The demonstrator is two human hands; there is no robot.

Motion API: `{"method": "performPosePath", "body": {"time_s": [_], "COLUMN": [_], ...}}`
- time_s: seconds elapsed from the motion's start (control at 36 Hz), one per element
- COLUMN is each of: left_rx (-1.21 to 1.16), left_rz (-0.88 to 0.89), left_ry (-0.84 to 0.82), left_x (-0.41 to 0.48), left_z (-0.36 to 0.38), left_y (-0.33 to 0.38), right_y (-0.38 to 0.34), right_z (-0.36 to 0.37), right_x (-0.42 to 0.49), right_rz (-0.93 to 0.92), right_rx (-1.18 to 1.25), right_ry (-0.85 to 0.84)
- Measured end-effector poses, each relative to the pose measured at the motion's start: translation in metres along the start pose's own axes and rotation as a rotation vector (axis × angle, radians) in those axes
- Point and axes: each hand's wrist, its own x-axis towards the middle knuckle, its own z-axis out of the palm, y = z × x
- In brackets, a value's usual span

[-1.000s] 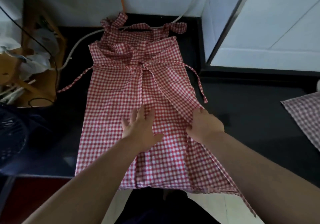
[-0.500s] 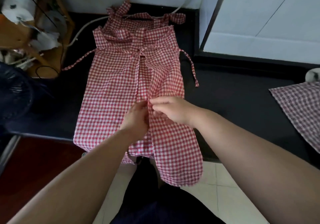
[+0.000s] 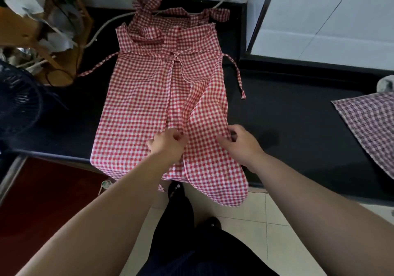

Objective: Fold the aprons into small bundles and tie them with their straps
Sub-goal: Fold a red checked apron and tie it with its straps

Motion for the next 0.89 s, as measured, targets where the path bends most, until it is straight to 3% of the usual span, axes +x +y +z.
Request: {"method": "performPosePath", "body": {"time_s": [0.08, 0.14, 0.22, 0.31, 0.56, 0.64, 0.72, 0.81, 0.89], "left_rx": [-0.378, -0.505, -0.260, -0.056, 0.136, 0.147, 0.140, 0.112, 0.132], "left_rz": [-0.060, -0.120, -0.092, -0.016, 0.172, 0.186, 0.193, 0.157, 0.121], "left_ry": [0.023, 0.088, 0.220, 0.241, 0.167, 0.137, 0.136, 0.181, 0.207], "left_x": [0.001, 0.002, 0.002, 0.000, -0.014, -0.017, -0.016, -0.013, -0.013], "left_z": [-0.011, -0.020, -0.026, -0.026, -0.020, -0.016, -0.018, -0.021, -0.019], "left_y": [-0.005, -0.014, -0.031, -0.033, -0.027, -0.024, -0.023, -0.023, -0.019], "right_y": [0.003, 0.006, 0.009, 0.007, 0.001, -0.001, 0.000, 0.012, 0.023], "right_z": [0.000, -0.001, 0.003, 0.012, 0.022, 0.020, 0.020, 0.011, -0.004], "right_x": [-0.001, 0.000, 0.002, 0.003, -0.003, -0.008, -0.006, 0.001, 0.002], "right_rz": [0.033, 0.019, 0.003, 0.022, 0.121, 0.032, -0.009, 0.010, 0.101], "right_rx": [0.056, -0.021, -0.112, -0.024, 0.215, 0.119, 0.059, 0.006, 0.250], "right_ry": [0.090, 0.111, 0.078, 0.003, -0.164, -0.255, -0.117, 0.181, 0.227]}}
